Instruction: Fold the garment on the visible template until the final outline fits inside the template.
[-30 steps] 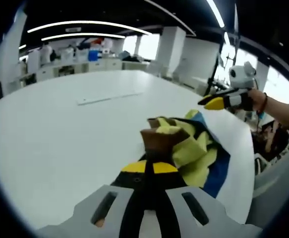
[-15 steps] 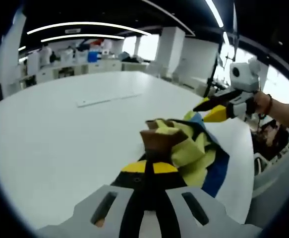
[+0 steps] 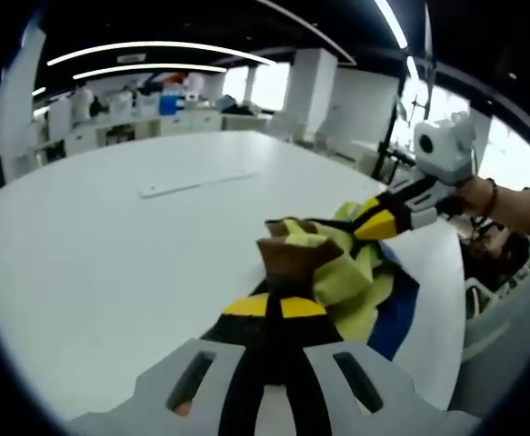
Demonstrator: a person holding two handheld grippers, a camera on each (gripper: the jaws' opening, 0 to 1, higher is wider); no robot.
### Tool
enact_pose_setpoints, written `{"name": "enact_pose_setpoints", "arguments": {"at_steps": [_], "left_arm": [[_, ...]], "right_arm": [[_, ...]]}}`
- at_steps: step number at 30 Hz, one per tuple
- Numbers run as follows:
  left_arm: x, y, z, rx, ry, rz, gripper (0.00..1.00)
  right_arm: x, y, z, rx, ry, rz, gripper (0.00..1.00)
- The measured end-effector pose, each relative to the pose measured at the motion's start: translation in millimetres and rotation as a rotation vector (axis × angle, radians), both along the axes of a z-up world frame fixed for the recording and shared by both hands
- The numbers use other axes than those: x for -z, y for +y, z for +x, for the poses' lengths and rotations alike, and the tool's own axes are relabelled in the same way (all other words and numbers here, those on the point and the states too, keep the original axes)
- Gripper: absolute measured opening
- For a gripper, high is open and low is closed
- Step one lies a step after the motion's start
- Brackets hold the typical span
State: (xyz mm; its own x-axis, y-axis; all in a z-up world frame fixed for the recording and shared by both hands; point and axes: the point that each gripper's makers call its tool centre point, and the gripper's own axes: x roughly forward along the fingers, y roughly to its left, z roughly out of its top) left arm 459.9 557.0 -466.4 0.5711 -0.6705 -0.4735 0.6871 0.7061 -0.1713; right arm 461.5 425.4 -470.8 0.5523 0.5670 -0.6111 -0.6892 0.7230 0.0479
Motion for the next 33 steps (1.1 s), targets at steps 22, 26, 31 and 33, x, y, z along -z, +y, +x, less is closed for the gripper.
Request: {"name": "enact_pose_setpoints", "arguments": {"at_steps": [22,26,31,33], "left_arm": [[-61.2,16.2,16.3,-0.028,-0.071,0.022,0.00],[-70.9,12.5,26.2,-0.023,-0.092,0.031,0.00],[-89.3,6.8,53.5,-0.045,-0.139,0.029,0.00],[-94.0,3.8,65.5,-0.052,-0.160,0.053,0.00]], "right_arm": [[-58.4,-58.0,24.5,0.127,-0.102,0.074,0.00],[-70.3,-68.9,37.1,0.168,-0.130,0.090,0.00],[-83.4,-91.2,61.0,0.238,-0.166,0.096,0.00],[-85.8,-97.7,71.7,0.266,-0.176,0.107,0.00]]}}
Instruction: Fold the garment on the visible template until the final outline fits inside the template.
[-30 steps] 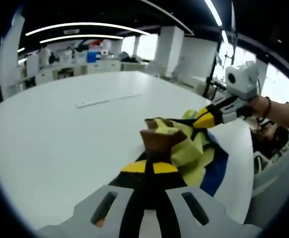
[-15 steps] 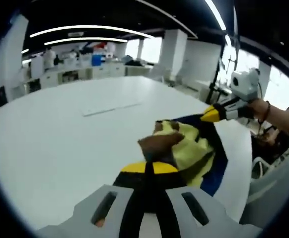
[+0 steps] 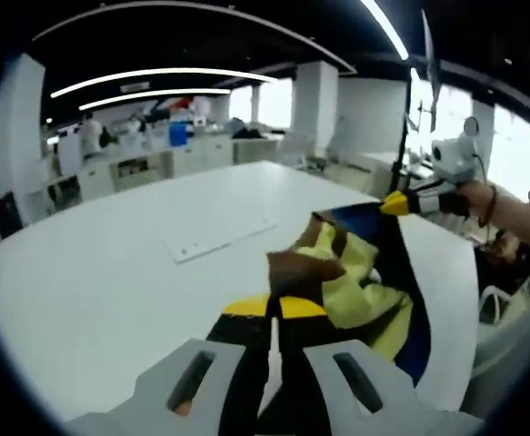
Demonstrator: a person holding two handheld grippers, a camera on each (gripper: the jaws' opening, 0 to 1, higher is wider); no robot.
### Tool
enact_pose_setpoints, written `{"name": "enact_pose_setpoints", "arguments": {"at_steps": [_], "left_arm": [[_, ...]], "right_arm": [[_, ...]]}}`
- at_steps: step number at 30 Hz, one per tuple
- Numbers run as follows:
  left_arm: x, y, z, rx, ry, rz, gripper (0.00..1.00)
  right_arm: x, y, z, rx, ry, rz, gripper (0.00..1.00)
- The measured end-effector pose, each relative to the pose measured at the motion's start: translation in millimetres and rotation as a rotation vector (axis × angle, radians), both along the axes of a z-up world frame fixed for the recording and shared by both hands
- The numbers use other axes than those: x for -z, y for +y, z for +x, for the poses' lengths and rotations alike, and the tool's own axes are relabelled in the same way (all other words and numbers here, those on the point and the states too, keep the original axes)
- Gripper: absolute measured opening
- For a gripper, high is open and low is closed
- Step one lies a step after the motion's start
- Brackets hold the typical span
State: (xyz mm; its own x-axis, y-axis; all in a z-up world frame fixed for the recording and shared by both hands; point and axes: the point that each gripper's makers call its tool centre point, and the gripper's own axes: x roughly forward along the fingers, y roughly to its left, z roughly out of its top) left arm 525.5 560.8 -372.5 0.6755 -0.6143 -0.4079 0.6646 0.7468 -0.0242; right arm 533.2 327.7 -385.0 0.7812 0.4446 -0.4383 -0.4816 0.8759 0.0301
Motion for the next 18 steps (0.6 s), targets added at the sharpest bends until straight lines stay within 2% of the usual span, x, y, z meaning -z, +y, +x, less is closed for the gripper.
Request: {"name": "enact_pose_setpoints", "arguments": {"at_steps": [3,7,15,18], "left_arm": [[-6.6,-9.2,19.1,-0.004,-0.030,0.011,0.00],[-4.8,-16.0,42.3,-0.036,-0.033,0.009,0.00],[20.0,-23.7,88.5,-0.119,-0.006,-0.013,0.00],[29.5,-26.5,103.4,-0.149,0.006,-0.044,0.00]], "right_arm": [[0.0,-7.1,15.0,0.032,-0.008,0.010,0.00],[6.1,-15.2,30.4,0.079,-0.002,0.019,0.00],[23.9,-26.0,59.5,0.185,0.011,0.061,0.00],[30.5,-32.5,70.8,0.223,0.019,0.084,0.00]]}}
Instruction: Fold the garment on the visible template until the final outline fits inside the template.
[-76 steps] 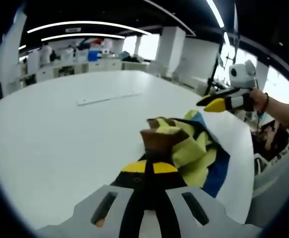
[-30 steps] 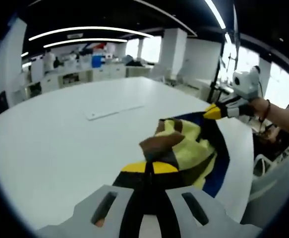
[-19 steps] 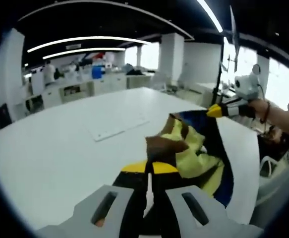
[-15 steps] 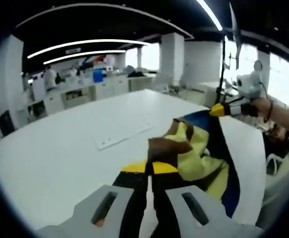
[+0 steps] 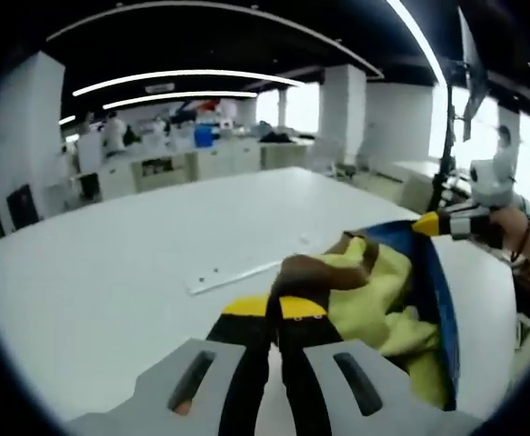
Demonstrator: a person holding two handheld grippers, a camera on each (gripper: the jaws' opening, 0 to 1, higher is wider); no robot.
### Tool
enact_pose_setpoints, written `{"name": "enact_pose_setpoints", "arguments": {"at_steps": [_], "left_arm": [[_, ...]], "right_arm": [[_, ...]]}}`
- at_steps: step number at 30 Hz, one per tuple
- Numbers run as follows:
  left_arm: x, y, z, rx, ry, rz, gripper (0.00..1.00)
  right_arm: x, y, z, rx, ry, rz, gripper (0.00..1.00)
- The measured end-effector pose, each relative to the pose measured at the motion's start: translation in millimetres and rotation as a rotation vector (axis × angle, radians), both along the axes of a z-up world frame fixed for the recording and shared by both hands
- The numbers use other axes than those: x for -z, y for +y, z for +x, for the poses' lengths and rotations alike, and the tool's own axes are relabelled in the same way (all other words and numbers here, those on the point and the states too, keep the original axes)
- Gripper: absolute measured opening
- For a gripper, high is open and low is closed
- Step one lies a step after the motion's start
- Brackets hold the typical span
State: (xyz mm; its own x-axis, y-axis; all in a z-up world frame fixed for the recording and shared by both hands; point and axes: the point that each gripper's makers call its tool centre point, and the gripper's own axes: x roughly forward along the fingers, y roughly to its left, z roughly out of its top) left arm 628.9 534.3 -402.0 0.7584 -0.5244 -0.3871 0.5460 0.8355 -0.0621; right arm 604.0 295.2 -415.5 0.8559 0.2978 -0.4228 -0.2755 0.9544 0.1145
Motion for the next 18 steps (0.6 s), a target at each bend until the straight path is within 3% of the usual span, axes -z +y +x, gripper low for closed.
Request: {"name": "enact_pose_setpoints", "arguments": {"at_steps": [9,14,18], "left_arm": [[47.1,-6.1,39.4,-0.045,0.050,0.039,0.00],[60.9,-7.1,47.5,-0.054,0.075,0.034,0.00],[75.8,-7.6,52.7,-0.052,0.095,0.074,0.00]], "right_arm": [[36.5,-10.9,33.9,0.065,0.065,0.017,0.00],[54.8,-11.8,39.9,0.081,0.100,-0.003,0.00],[65.2,-12.5,42.6,0.084,0.126,-0.018,0.00]]}}
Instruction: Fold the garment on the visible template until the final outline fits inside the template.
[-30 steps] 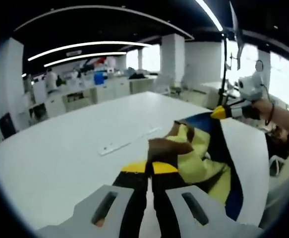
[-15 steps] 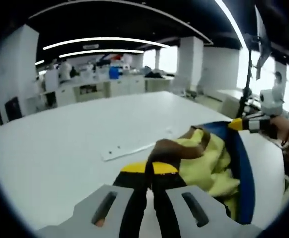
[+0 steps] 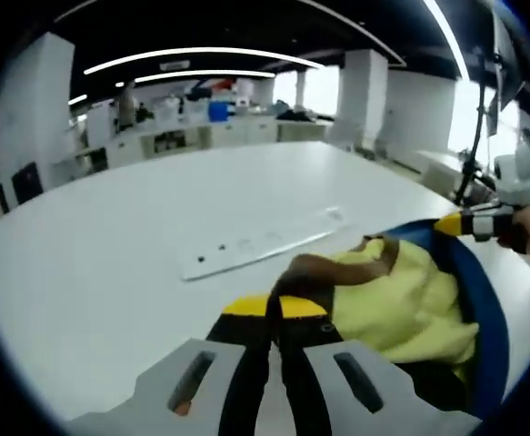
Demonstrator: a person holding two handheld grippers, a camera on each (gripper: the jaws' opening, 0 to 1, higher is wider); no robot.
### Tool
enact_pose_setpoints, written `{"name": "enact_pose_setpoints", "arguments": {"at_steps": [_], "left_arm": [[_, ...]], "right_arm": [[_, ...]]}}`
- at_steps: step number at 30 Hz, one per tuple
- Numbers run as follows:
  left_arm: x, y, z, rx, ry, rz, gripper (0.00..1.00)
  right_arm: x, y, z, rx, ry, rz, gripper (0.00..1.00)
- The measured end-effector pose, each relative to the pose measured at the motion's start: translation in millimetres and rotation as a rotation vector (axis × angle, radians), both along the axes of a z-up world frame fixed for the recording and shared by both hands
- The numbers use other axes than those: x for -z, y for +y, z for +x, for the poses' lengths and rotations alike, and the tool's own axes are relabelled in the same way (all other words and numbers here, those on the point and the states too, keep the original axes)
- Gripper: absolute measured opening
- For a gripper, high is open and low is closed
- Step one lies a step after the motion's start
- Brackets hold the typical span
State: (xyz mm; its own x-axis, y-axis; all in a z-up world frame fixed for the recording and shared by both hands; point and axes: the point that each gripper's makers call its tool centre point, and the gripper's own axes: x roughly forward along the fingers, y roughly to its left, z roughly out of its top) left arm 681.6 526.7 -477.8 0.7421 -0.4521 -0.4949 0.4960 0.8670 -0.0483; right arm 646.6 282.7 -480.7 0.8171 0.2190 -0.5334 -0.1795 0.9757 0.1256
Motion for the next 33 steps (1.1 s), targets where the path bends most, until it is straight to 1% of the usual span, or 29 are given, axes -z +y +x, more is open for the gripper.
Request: {"name": "enact_pose_setpoints", "arguments": {"at_steps": [3,4,5,9,11,14,16,17,18,19,20,21,22,23,24,25,26,27,30,31,33], "left_arm": [[8.5,0.8,2.4,-0.006,0.012,0.019,0.00],[12.8,6.7,3.6,-0.023,0.014,0.068,0.00],[14.6,6.0,3.6,-0.011,0.010,0.083,0.00],[21.4,9.5,0.6,-0.036,0.044,0.069,0.02],[21.4,10.7,-2.2,-0.038,0.048,0.065,0.06],[19.7,13.5,-7.5,-0.033,0.049,0.083,0.13],[16.0,14.7,-10.6,-0.035,0.048,0.074,0.21],[11.6,13.1,-11.1,-0.044,0.039,0.038,0.24],[2.5,7.6,-13.3,-0.039,0.024,-0.032,0.26],[0.8,8.3,-15.8,-0.046,0.032,-0.043,0.30],[-0.7,9.9,-17.9,-0.040,0.029,-0.025,0.32],[-4.6,11.1,-20.5,-0.014,0.001,0.024,0.34],[-8.0,12.3,-24.2,0.007,-0.021,0.065,0.35],[-10.7,11.4,-27.6,0.017,-0.030,0.070,0.36],[-14.7,10.7,-33.4,0.007,-0.033,0.040,0.38],[-19.2,5.7,-36.7,0.016,-0.043,-0.009,0.41],[-22.0,3.5,-41.2,0.020,-0.046,-0.040,0.42],[-21.8,5.5,-46.1,0.026,-0.045,-0.041,0.44],[-20.3,5.5,-61.9,0.064,-0.048,0.000,0.45],[-20.7,5.4,-65.2,0.068,-0.049,-0.005,0.46],[-23.3,4.4,-74.4,0.088,-0.047,-0.042,0.48]], "right_arm": [[7.0,-0.8,-0.1,0.009,0.021,-0.004,0.00],[10.6,-1.1,-1.0,0.015,0.034,-0.006,0.00],[13.0,-1.0,-1.2,0.018,0.042,-0.006,0.00],[25.1,-3.2,-1.3,0.034,0.082,0.005,0.00],[27.0,-3.2,-2.5,0.049,0.098,0.027,0.00],[23.7,-4.2,-3.3,0.080,0.094,0.051,0.11],[19.7,-3.6,-3.5,0.088,0.085,0.054,0.19],[18.1,-2.7,-3.7,0.091,0.084,0.055,0.26],[13.8,1.9,-5.3,0.092,0.080,0.066,0.31],[11.3,4.5,-6.1,0.090,0.075,0.070,0.37],[8.8,7.5,-7.3,0.085,0.068,0.070,0.44],[4.8,12.1,-10.1,0.068,0.063,0.065,0.48],[1.5,15.8,-13.5,0.055,0.062,0.064,0.50],[-0.8,18.0,-16.4,0.044,0.063,0.066,0.53],[-3.6,20.5,-20.1,0.038,0.066,0.071,0.55],[-5.1,22.9,-23.2,0.031,0.072,0.075,0.58],[-6.7,25.0,-26.2,0.026,0.077,0.078,0.63],[-8.8,28.8,-30.9,0.016,0.084,0.080,0.66],[-14.8,38.2,-43.7,-0.016,0.098,0.076,0.74],[-18.3,41.0,-49.1,-0.028,0.098,0.067,0.75],[-22.5,45.5,-56.0,-0.049,0.097,0.056,0.79]]}}
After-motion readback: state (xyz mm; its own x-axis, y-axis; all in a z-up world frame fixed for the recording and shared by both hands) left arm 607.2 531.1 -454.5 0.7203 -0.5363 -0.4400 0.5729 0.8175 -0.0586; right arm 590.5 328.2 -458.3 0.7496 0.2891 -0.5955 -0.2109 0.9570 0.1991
